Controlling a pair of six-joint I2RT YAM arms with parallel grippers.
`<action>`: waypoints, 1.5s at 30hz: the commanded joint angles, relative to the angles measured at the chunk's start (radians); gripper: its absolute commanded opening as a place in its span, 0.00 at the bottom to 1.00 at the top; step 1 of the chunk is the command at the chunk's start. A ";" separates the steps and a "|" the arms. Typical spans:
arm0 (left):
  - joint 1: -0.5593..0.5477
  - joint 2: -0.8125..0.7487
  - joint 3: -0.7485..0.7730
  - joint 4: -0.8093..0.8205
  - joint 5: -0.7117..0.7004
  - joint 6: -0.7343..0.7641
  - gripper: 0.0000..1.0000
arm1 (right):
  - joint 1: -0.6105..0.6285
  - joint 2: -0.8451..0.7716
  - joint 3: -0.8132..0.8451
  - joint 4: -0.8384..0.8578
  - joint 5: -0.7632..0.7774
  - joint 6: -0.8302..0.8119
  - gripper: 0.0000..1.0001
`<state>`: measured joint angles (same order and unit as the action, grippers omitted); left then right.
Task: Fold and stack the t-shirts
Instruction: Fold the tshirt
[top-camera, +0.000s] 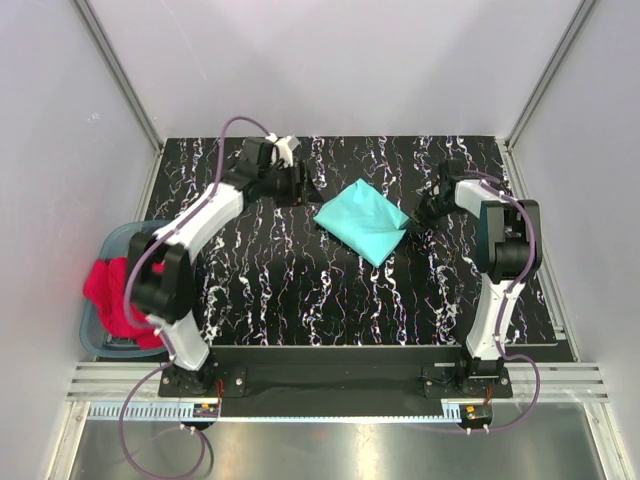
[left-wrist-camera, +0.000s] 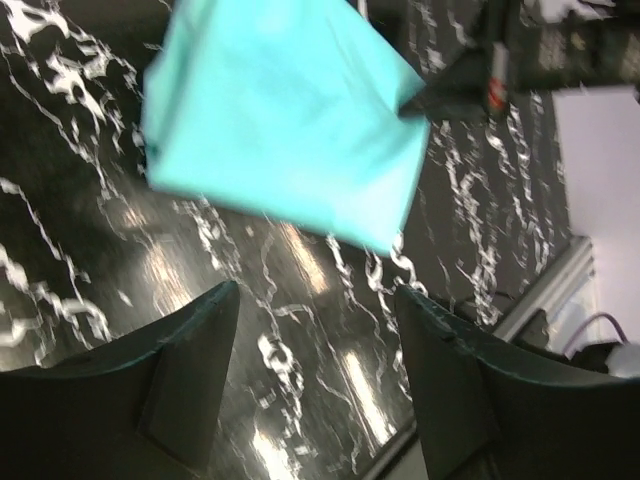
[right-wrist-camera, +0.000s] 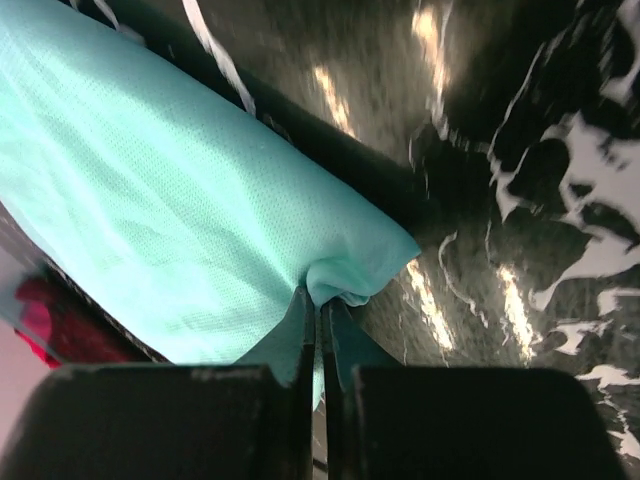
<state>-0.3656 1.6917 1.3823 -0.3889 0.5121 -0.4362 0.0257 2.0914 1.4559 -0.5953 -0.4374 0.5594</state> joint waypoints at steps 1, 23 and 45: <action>0.005 0.155 0.139 -0.021 0.005 0.051 0.66 | 0.006 -0.109 -0.052 0.026 -0.110 -0.081 0.00; -0.064 0.364 0.230 -0.005 -0.012 0.071 0.56 | 0.220 0.160 0.539 -0.006 0.003 -0.056 0.57; -0.070 0.381 0.152 0.019 -0.041 0.108 0.52 | 0.250 0.415 0.784 -0.053 0.080 -0.308 0.63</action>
<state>-0.4316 2.0991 1.5417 -0.4324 0.4343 -0.3244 0.2787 2.4840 2.1693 -0.6353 -0.3706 0.2955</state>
